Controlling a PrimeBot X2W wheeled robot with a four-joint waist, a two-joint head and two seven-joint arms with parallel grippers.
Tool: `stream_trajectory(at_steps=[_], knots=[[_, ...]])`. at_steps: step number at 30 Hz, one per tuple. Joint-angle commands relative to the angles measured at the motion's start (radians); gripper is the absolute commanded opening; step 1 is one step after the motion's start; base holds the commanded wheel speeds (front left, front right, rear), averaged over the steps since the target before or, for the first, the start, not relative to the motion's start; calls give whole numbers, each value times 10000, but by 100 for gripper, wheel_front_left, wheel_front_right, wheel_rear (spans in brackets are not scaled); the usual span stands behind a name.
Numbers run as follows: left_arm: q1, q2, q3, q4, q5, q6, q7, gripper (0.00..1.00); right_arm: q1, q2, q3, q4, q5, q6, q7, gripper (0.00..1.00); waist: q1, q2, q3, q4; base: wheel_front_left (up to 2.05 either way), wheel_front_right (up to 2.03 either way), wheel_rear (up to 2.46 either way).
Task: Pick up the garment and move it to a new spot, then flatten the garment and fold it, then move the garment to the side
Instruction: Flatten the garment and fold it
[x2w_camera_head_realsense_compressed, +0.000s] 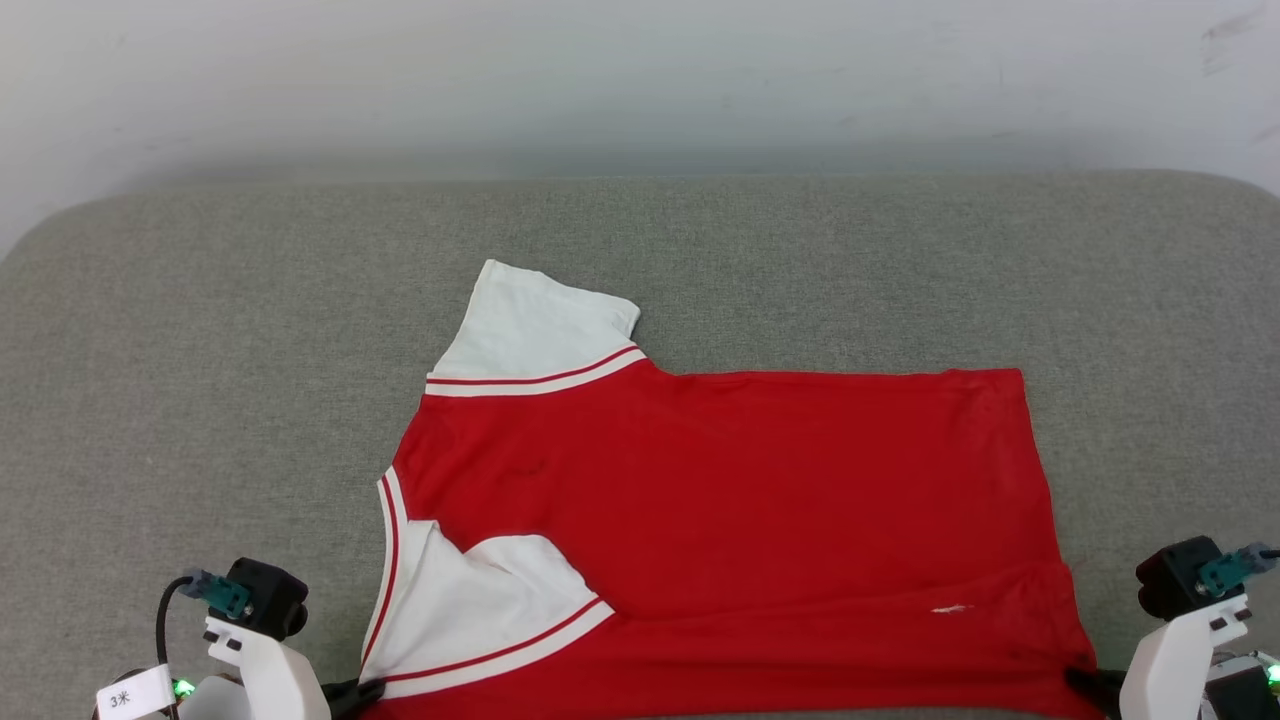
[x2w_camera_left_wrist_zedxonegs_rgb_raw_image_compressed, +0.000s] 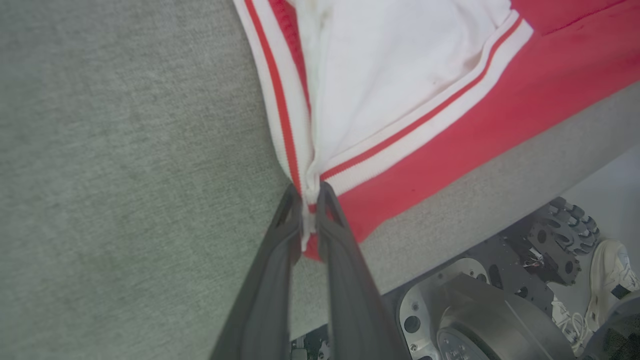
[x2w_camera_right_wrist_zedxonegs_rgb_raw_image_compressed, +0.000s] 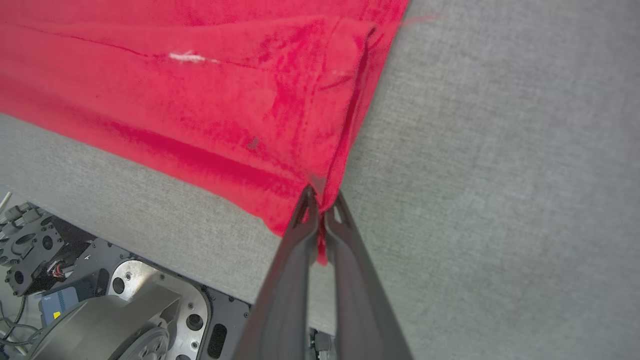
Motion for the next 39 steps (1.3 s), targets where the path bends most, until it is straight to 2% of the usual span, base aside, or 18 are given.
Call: stream_trajectory(at_steps=[1,8,9,10,15,19,26,31,34,39], knots=[[83,-93,-31,222,-63,-60,-52,0,141,96,-24,207,-19,-15,22,0,0,-1,76,27,0,0,0],[-27,-501,-9,1095,-85,-368,-319,0,23,497,167,1074,-132,-15,-552,0,0,-1,155,89,0,0,0],[-17,-553,11,1165,-101,-386,-404,31,24,575,98,1157,-90,-15,-714,35,0,-1,120,102,0,0,0],[-26,-554,39,1201,-19,-382,-525,100,27,637,36,1188,-75,-15,-869,100,0,-1,78,111,0,0,0],[48,-444,304,937,-90,-300,-1012,100,108,824,-338,955,-269,-13,-1770,100,0,-1,-160,164,0,0,0],[-37,-71,629,484,44,-150,-1456,100,-156,1067,-836,397,-806,-12,-2952,100,0,-1,-269,124,0,0,0],[-798,175,1310,378,993,596,-2785,100,-659,2338,-1826,-402,-2533,-12,-5507,100,0,-1,-301,-72,0,0,0],[-1434,95,1600,442,1375,759,-3145,100,-780,3059,-2118,-792,-3400,-12,-6474,100,0,-1,-191,-279,0,0,0],[-2090,8,1752,592,1577,617,-3181,100,-845,3493,-2251,-1001,-3920,-12,-6845,100,0,-1,33,-486,0,0,0],[-3550,-218,1753,1141,1642,-96,-2350,100,-996,3922,-2181,-1285,-4376,-12,-7125,100,0,-1,609,-865,0,0,0]])
